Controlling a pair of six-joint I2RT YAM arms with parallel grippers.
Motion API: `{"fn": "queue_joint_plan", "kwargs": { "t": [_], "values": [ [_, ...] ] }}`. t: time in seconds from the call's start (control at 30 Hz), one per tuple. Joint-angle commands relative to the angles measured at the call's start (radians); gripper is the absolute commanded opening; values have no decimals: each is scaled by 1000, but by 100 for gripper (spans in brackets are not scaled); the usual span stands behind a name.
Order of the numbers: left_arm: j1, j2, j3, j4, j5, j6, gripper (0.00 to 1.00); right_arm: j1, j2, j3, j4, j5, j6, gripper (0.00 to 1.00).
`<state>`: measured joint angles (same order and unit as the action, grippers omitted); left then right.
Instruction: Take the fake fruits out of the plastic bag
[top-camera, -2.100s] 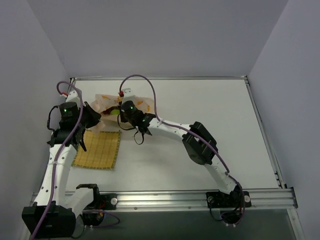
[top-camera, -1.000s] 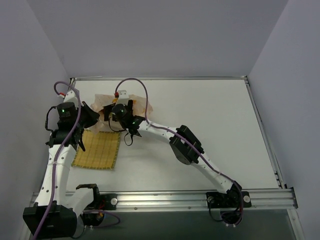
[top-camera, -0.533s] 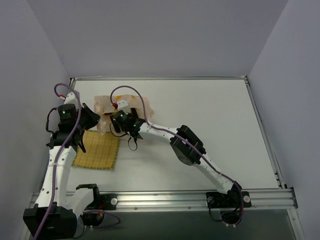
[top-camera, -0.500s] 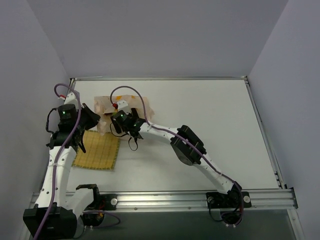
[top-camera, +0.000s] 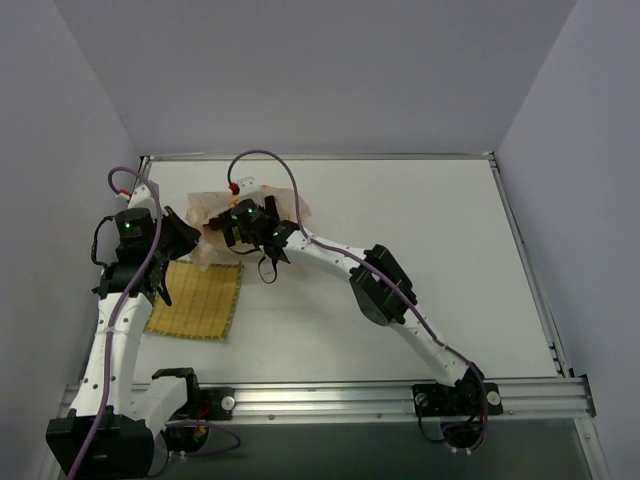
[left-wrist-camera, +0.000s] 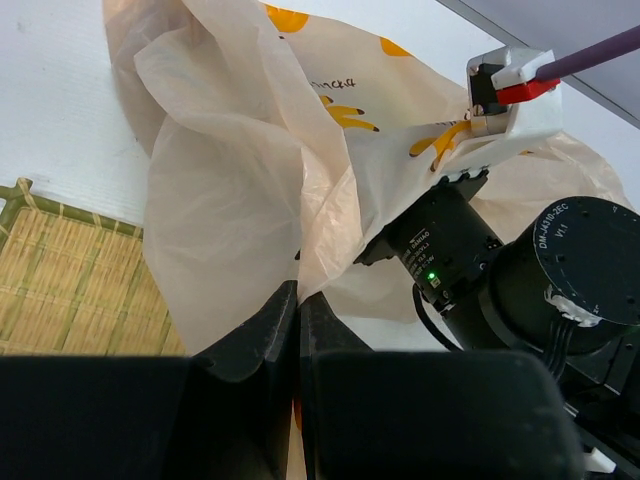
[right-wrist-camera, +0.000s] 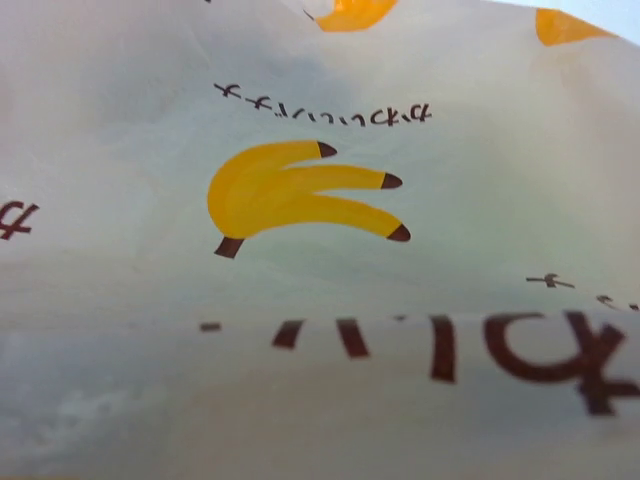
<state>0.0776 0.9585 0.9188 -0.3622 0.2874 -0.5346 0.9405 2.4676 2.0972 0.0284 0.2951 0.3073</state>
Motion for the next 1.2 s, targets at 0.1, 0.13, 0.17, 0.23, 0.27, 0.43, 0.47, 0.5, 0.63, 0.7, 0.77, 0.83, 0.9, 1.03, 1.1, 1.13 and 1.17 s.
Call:
{"fn": "queue_joint_plan", "kwargs": {
  "t": [0.1,0.13,0.17,0.23,0.27,0.43,0.47,0.5,0.63,0.7,0.77,0.83,0.9,1.03,1.1,1.13,1.17],
  "values": [
    [-6,-9,22,20,2,-5,2,-32,39,33,168,-56,44,96],
    [-6,-7,23,20,4,-5,2,-35,47,40,168,-76,47,96],
    [-2,-3,23,20,6,-7,2,-35,53,40,169,-105,53,96],
    [-1,-1,26,23,6,-8,2,-34,73,41,168,-117,62,96],
    [-1,3,26,26,7,-10,2,-34,79,41,168,-122,67,96],
    [1,0,22,26,10,-11,2,-37,122,70,168,-105,93,99],
    [1,2,22,26,10,-10,2,-35,126,90,169,-103,95,95],
    [1,2,23,26,10,-10,2,-37,131,99,169,-102,95,91],
    [1,11,26,25,10,-8,2,-34,90,75,217,-93,98,50],
    [1,17,28,25,10,-8,2,-32,35,13,264,-90,93,45],
    [1,20,31,25,10,-8,2,-32,-5,-40,310,-83,88,45],
    [-2,23,29,29,9,-11,2,-31,-79,-133,349,-82,84,45],
    [-7,28,31,32,6,-16,2,-31,-151,-195,390,-67,84,44],
    [-22,34,51,28,-4,-21,2,-32,-246,-350,462,-109,107,42],
    [-36,36,64,25,-16,-21,2,-32,-277,-377,482,-148,119,42],
    [-41,36,68,25,-25,-19,2,-32,-286,-403,496,-155,124,42],
    [-47,37,69,22,-30,-16,2,-32,-297,-420,507,-163,128,42]
  ]
}}
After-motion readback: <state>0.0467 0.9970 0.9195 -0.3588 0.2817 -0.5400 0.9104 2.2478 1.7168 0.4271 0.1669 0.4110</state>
